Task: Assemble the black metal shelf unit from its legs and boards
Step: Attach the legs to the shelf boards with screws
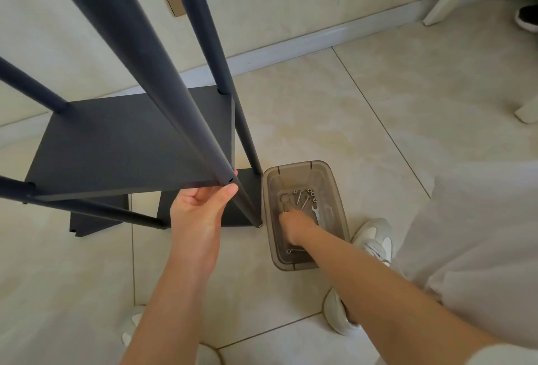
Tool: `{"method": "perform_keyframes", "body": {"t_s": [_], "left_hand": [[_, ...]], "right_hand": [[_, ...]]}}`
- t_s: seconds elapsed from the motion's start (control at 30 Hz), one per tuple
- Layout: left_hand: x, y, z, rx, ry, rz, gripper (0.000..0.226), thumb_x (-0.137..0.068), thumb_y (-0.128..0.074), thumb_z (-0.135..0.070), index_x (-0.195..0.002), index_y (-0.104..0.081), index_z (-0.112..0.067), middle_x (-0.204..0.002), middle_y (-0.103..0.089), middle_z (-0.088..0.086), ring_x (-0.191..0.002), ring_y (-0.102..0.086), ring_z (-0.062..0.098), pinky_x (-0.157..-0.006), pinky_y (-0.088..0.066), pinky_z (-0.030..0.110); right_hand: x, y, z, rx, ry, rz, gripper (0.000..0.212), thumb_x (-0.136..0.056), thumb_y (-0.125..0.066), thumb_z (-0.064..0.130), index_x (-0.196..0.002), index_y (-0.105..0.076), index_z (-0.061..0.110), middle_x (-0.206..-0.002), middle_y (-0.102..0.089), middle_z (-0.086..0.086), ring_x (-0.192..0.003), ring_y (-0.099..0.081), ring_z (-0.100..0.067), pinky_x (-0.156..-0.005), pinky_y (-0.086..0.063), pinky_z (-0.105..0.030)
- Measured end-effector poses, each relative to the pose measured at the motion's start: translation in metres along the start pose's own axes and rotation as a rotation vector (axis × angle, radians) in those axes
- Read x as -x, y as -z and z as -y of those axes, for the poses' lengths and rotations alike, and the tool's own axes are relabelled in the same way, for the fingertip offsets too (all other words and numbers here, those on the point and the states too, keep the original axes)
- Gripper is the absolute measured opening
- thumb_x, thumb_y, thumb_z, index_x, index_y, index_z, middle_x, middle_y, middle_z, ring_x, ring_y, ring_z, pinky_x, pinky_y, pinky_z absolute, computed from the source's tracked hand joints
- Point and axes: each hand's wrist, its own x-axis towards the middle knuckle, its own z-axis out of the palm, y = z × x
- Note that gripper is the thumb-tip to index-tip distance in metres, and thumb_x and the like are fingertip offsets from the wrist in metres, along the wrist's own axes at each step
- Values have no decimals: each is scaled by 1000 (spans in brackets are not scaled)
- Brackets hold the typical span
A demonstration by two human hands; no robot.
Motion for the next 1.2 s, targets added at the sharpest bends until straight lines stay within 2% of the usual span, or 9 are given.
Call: {"method": "perform_keyframes", "body": {"t_s": [0.2,0.43,0.57,0.67,0.8,0.9,1.0,1.1,1.2], "left_hand": [[1,0,0,16,0,3,48,-58,-80,-25,-102,-68,-12,-91,-76,4,-104,-72,21,-99,-49,34],[3,-1,0,27,4,-1,53,-56,-81,-27,-104,-68,-11,-94,-76,5,-105,-72,21,-100,-48,34],[2,-1,0,42,3,2,45,-61,-77,-21,-104,-67,-10,-93,-76,4,-104,-72,20,-98,-49,32],[1,-1,1,49,1,10,41,-64,-76,-17,-102,-65,-10,-93,-77,4,-104,-73,19,-95,-51,29],[1,0,2,74,-1,11,43,-63,-77,-17,-103,-65,-7,-97,-75,9,-107,-71,23,-100,-49,33],[-1,0,3,75,0,11,34,-74,-76,-8,-107,-66,-6,-102,-76,10,-108,-71,22,-103,-48,35],[-2,0,6,83,8,-7,30,-83,-70,3,-112,-67,-5,-108,-76,12,-109,-71,21,-104,-49,36],[-2,0,8,90,-1,2,31,-83,-72,2,-111,-68,-10,-109,-76,10,-109,-71,21,-104,-48,36],[-2,1,9,97,-7,2,29,-82,-75,0,-108,-69,-11,-108,-76,10,-108,-71,22,-103,-49,37]], "right_hand": [[0,-11,-2,107,-21,11,49,-90,-60,0,-137,-47,7,-144,-39,-19,-134,-37,-39,-103,-45,-47],[2,-18,-7,153,-40,53,52,-88,-62,0,-137,-45,6,-137,-46,-21,-130,-40,-40,-100,-44,-48],[3,-16,-9,218,-9,29,44,-89,-61,3,-131,-50,8,-128,-57,-19,-121,-51,-37,-97,-44,-46],[8,-13,-11,166,-12,-25,35,-90,-58,3,-125,-55,9,-121,-62,-16,-115,-56,-34,-94,-45,-43],[18,-16,-8,-153,-150,-144,21,-95,-52,10,-114,-61,13,-112,-66,-12,-105,-61,-31,-88,-49,-37],[27,-16,0,-552,-304,-316,12,-98,-54,19,-105,-63,16,-101,-67,-5,-92,-64,-24,-81,-55,-36],[39,0,17,-965,-404,-521,8,-98,-58,18,-104,-63,20,-103,-68,-2,-88,-62,-16,-78,-55,-29],[61,31,39,-1229,-351,-693,10,-98,-58,17,-102,-62,25,-100,-66,5,-88,-61,-9,-69,-44,-12],[95,66,64,-1357,-203,-815,16,-96,-60,19,-95,-60,34,-93,-65,15,-85,-62,-2,-61,-44,-8]]}}
